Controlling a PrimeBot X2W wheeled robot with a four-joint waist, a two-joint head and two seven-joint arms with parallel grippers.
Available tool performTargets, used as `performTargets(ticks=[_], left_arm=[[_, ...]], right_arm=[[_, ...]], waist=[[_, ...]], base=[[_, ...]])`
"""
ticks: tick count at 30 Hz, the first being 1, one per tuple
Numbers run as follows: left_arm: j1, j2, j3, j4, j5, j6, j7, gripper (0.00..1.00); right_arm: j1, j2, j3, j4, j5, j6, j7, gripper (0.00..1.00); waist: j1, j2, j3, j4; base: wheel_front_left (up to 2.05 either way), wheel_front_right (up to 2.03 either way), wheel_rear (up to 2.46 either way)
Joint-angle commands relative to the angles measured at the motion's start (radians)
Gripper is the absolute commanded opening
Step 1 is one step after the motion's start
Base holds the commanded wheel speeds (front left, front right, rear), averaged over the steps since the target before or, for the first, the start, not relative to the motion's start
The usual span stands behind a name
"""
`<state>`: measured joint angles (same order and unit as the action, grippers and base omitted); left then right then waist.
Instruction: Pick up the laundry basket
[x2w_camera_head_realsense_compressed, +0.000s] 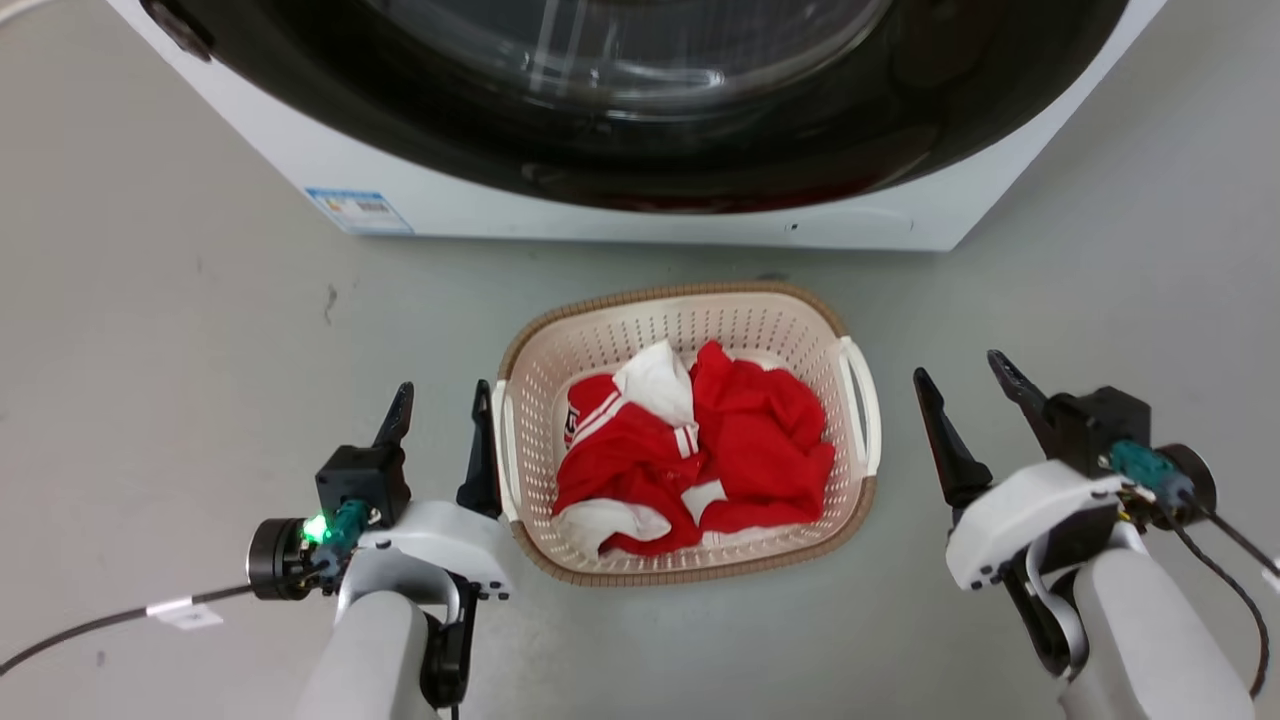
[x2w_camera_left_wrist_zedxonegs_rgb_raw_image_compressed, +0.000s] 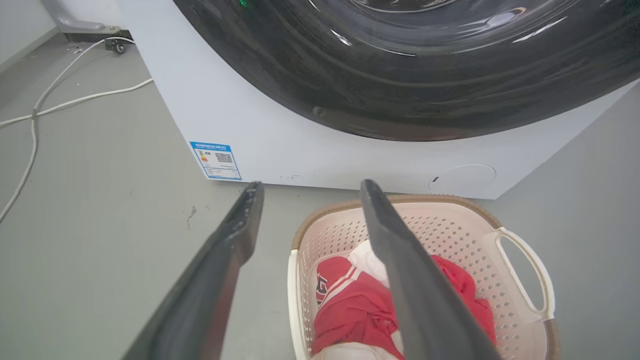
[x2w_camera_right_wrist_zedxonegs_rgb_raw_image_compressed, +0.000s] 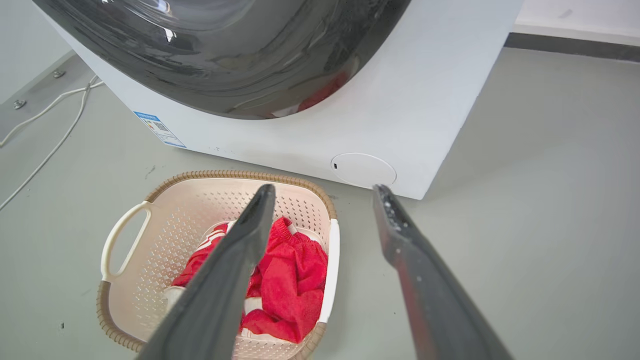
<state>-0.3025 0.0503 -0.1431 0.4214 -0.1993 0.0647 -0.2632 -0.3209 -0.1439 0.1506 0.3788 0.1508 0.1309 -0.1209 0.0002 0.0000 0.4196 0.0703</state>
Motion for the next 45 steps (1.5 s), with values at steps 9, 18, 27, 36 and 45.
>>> performTargets(ticks=[9, 18, 27, 36, 45], left_arm=[[-0.139, 0.001, 0.042, 0.256, -0.055, -0.048, -0.002, 1.00], [-0.265, 0.009, 0.049, 0.465, -0.097, -0.099, 0.025, 1.00], [-0.401, 0.007, 0.037, 0.631, -0.121, -0.128, 0.046, 1.00], [-0.520, 0.005, 0.022, 0.733, -0.130, -0.134, 0.039, 1.00], [-0.596, 0.006, 0.025, 0.805, -0.148, -0.126, 0.041, 1.00]], right_arm=[[-0.196, -0.045, 0.104, 0.228, 0.070, 0.000, 0.053, 1.00], [-0.347, -0.066, 0.206, 0.395, 0.134, 0.000, 0.090, 1.00], [-0.499, -0.079, 0.343, 0.522, 0.216, 0.000, 0.151, 1.00], [-0.622, -0.092, 0.434, 0.624, 0.293, 0.000, 0.180, 1.00], [-0.692, -0.087, 0.505, 0.687, 0.364, 0.000, 0.175, 1.00]], waist=[[-0.0002, 0.0000, 0.127, 0.005], [-0.0002, 0.0000, 0.195, 0.009], [-0.0002, 0.0000, 0.268, 0.012], [-0.0002, 0.0000, 0.344, 0.013], [-0.0002, 0.0000, 0.404, 0.010]], base=[[0.00, 0.00, 0.00], [0.00, 0.00, 0.00], [0.00, 0.00, 0.00], [0.00, 0.00, 0.00], [0.00, 0.00, 0.00]])
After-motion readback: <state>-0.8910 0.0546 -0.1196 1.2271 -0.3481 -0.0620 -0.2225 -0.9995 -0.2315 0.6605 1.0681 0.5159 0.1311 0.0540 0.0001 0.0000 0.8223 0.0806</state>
